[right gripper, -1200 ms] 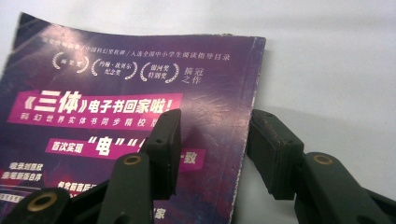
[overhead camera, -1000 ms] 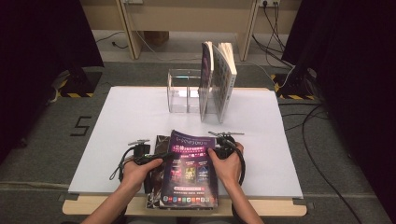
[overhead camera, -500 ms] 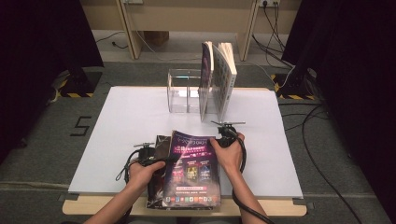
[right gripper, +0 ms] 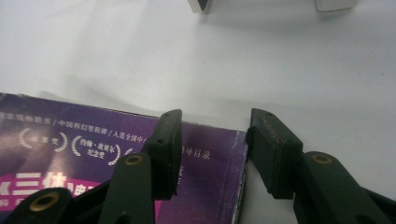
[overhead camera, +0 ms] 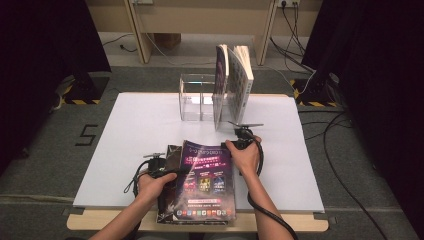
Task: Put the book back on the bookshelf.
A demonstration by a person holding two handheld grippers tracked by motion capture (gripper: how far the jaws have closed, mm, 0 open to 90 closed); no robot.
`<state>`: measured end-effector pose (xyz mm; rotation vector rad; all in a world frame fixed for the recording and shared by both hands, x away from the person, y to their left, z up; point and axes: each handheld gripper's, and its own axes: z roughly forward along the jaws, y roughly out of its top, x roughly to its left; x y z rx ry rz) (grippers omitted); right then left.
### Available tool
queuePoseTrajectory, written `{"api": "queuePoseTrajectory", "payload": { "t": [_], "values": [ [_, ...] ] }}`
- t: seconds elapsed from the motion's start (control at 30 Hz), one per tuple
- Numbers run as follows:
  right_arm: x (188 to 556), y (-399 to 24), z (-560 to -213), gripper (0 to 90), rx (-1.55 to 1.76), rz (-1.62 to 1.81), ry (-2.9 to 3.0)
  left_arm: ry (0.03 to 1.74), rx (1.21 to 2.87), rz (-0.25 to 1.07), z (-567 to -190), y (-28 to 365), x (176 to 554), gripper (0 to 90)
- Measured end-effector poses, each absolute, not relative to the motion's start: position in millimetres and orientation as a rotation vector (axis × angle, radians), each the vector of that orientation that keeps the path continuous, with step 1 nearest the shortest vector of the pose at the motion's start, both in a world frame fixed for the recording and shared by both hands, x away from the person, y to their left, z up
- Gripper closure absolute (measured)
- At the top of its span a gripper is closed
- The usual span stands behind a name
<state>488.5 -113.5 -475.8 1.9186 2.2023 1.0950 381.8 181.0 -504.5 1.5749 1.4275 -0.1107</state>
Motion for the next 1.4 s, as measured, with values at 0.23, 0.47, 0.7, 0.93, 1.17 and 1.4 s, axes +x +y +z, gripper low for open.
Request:
{"api": "queuePoseTrajectory", "payload": {
  "t": [0.23, 0.47, 0.7, 0.93, 1.17, 1.4],
  "values": [
    [487, -120, -475, 60.9, 2.017, 1.128, 2.204, 1.422, 1.574, -0.109, -505, 181, 382, 78.6],
    [486, -127, -468, 67.1, 2.069, 1.227, 2.188, 1.418, 1.590, -0.098, -504, 181, 382, 78.5],
    [485, -124, -452, 67.9, 2.053, 1.304, 2.229, 1.413, 1.590, -0.087, -505, 181, 381, 78.5],
    [481, -106, -446, 75.0, 1.960, 1.196, 2.373, 1.412, 1.593, -0.083, -504, 181, 382, 78.4],
    [478, -103, -438, 83.3, 1.931, 1.179, 2.377, 1.401, 1.603, -0.066, -503, 181, 382, 75.2],
    [466, -105, -417, 84.3, 1.879, 1.325, 2.306, 1.344, 1.675, 0.060, -496, 191, 374, 55.3]
  ]
}}
